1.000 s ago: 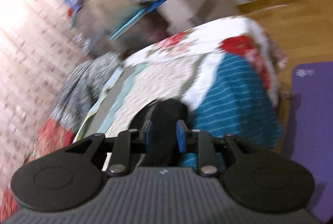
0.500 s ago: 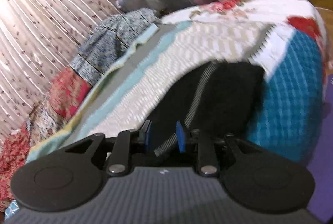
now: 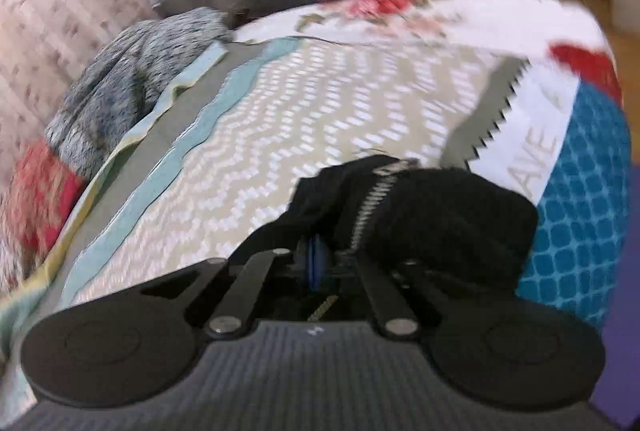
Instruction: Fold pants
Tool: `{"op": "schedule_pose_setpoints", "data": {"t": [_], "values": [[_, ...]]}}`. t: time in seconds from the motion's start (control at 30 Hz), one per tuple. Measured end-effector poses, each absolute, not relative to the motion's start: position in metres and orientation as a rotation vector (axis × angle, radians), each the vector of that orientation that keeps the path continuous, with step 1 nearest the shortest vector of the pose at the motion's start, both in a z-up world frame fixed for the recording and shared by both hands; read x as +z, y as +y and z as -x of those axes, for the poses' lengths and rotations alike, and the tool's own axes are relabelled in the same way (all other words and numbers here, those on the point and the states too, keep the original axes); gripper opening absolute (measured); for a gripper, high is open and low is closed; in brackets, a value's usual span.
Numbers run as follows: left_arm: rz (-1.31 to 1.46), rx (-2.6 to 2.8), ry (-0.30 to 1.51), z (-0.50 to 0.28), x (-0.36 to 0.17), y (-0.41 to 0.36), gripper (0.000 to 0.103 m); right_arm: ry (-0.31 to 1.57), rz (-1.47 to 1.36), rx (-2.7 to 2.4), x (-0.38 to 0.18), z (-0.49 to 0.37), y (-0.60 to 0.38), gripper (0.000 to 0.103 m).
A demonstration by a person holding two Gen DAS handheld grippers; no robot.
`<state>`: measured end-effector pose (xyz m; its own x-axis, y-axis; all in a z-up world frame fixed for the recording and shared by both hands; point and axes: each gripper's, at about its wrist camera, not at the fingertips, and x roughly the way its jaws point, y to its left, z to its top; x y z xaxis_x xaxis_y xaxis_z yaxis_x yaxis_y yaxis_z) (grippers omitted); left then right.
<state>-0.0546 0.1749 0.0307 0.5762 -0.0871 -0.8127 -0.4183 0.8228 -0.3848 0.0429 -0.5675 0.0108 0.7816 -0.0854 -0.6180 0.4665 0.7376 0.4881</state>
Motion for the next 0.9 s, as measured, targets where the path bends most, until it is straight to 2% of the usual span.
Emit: {"op": "schedule_pose_setpoints", "data": {"t": [0.1, 0.2, 0.27, 0.3, 0.33, 0.5, 0.63, 0.7, 0.9], "values": [[0.605, 0.195, 0.932, 0.058, 0.037, 0.177, 0.006, 0.528, -0.744, -0.281, 0.022, -0.009, -0.580, 0.015], [0.592, 0.169, 0.876, 0.063, 0.055, 0.171, 0.011, 0.478, -0.781, -0.282, 0.029, 0.021, -0.594, 0.017], [0.559, 0.124, 0.821, 0.062, 0.070, 0.163, 0.013, 0.436, -0.827, -0.305, 0.028, 0.043, -0.606, 0.029], [0.549, 0.101, 0.804, 0.060, 0.075, 0.158, 0.013, 0.409, -0.858, -0.323, 0.026, 0.054, -0.611, 0.045], [0.543, 0.079, 0.795, 0.056, 0.077, 0.154, 0.013, 0.383, -0.884, -0.341, 0.023, 0.062, -0.616, 0.054], [0.489, -0.026, 0.836, 0.020, 0.065, 0.121, 0.013, 0.353, -1.041, -0.328, 0.003, 0.076, -0.633, 0.055], [0.527, 0.003, 0.961, -0.014, 0.021, 0.105, 0.013, 0.382, -1.085, -0.310, -0.009, 0.069, -0.633, 0.056], [0.563, 0.076, 1.034, -0.021, -0.007, 0.108, 0.009, 0.398, -1.099, -0.306, -0.014, 0.061, -0.633, 0.056], [0.635, 0.075, 1.024, -0.013, -0.015, 0.119, 0.006, 0.435, -1.050, -0.230, -0.009, 0.041, -0.620, 0.056]]}}
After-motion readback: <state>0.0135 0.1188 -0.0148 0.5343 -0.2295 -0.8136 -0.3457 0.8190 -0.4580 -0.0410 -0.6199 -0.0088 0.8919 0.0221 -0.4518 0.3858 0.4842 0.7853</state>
